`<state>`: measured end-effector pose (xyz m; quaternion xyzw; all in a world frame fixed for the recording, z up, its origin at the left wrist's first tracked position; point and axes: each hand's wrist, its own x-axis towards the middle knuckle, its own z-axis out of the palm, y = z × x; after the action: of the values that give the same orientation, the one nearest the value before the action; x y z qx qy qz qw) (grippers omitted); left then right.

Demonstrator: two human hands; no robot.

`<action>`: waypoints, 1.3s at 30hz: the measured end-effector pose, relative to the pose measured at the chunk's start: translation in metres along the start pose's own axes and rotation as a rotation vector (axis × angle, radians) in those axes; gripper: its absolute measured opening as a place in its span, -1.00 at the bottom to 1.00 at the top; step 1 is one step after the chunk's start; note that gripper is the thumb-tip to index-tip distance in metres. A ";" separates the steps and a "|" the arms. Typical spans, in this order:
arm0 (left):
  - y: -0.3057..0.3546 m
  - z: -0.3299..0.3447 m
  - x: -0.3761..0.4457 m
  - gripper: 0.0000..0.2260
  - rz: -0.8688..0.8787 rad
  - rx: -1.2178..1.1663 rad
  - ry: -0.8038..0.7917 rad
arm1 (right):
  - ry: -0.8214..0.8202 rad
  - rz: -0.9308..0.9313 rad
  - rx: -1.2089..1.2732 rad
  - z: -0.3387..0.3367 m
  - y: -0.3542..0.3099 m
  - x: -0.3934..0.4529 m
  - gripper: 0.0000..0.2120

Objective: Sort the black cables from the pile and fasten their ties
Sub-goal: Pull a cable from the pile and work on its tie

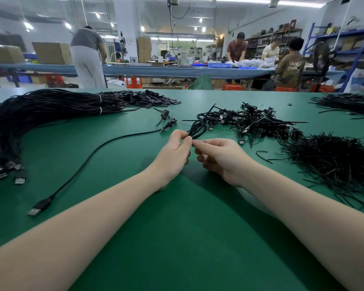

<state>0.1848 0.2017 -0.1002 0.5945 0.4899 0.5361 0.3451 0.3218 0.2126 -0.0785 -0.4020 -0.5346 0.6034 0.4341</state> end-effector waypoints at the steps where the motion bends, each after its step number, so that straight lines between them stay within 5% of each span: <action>1: 0.001 0.000 -0.001 -0.89 0.001 0.007 0.002 | -0.003 -0.016 -0.021 -0.001 -0.001 0.000 -0.94; 7: 0.006 0.004 -0.005 -0.90 -0.003 0.104 0.026 | 0.225 -0.479 -0.645 -0.002 0.000 -0.004 -0.92; 12: 0.010 0.004 -0.011 -0.72 -0.067 0.055 0.011 | 0.337 -0.742 -0.886 -0.001 0.002 -0.006 -0.90; 15: 0.014 0.003 -0.015 -0.61 0.025 0.018 0.030 | 0.358 -0.769 -0.906 -0.007 0.001 -0.005 -0.89; 21: 0.017 0.004 -0.020 -0.72 0.204 0.025 0.064 | 0.359 -0.828 -0.887 -0.007 0.007 -0.003 -0.75; 24: 0.016 0.005 -0.020 -0.73 0.223 -0.032 0.099 | 0.334 -0.859 -0.916 -0.006 0.007 -0.005 -0.83; 28: 0.016 0.003 -0.018 -0.73 0.146 -0.081 0.146 | 0.282 -0.900 -0.946 -0.005 0.005 -0.008 -0.91; 35: 0.021 -0.002 -0.017 -0.72 -0.126 -0.251 -0.022 | 0.292 -1.018 -1.126 -0.009 0.001 -0.008 -0.91; 39: 0.016 -0.006 -0.016 -0.69 -0.108 -0.263 -0.088 | 0.350 -0.961 -1.003 -0.013 0.006 -0.008 -0.93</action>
<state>0.1837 0.1808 -0.0889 0.5399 0.4310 0.5499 0.4695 0.3354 0.2088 -0.0853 -0.3640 -0.7882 -0.0460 0.4941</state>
